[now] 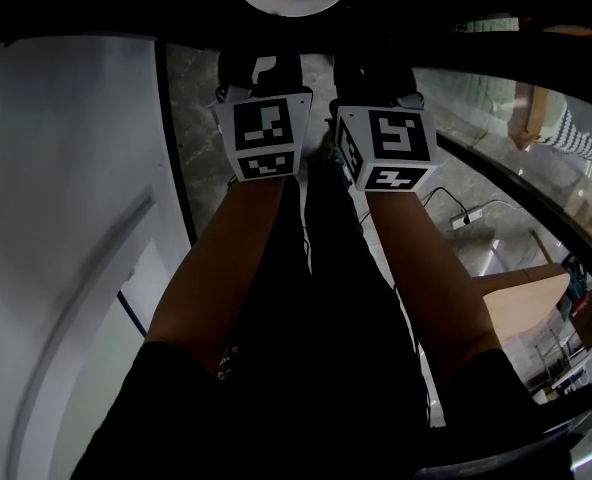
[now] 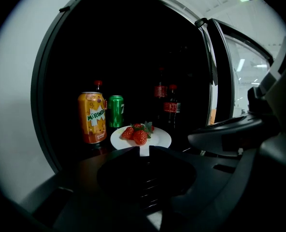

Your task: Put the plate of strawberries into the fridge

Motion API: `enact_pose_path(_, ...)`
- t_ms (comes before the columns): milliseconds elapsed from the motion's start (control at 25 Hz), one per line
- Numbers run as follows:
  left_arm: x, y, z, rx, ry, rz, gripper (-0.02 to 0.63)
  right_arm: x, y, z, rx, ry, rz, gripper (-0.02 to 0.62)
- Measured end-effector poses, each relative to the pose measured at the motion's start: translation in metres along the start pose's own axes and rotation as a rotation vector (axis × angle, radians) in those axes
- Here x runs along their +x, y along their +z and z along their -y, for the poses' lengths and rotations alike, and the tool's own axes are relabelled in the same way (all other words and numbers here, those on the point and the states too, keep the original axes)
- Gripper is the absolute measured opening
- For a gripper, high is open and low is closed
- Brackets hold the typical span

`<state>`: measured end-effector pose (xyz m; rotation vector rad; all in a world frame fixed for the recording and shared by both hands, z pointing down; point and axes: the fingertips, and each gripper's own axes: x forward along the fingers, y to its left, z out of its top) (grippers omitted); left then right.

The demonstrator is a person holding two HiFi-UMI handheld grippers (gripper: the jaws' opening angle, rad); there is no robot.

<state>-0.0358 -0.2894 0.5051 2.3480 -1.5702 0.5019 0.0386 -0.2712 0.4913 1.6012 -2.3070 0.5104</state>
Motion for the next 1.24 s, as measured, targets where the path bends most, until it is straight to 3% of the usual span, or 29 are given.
enact_pose_path(560,-0.030,0.042,-0.019,0.016,0.003,0.061,0.044,-0.013,0.025,-0.015,-0.012,-0.014,0.007,0.012)
enact_pose_path(1240,-0.033,0.045,-0.026,0.019,-0.021,0.079,0.045,-0.006,0.027,-0.021,-0.019,-0.038,0.033,0.011)
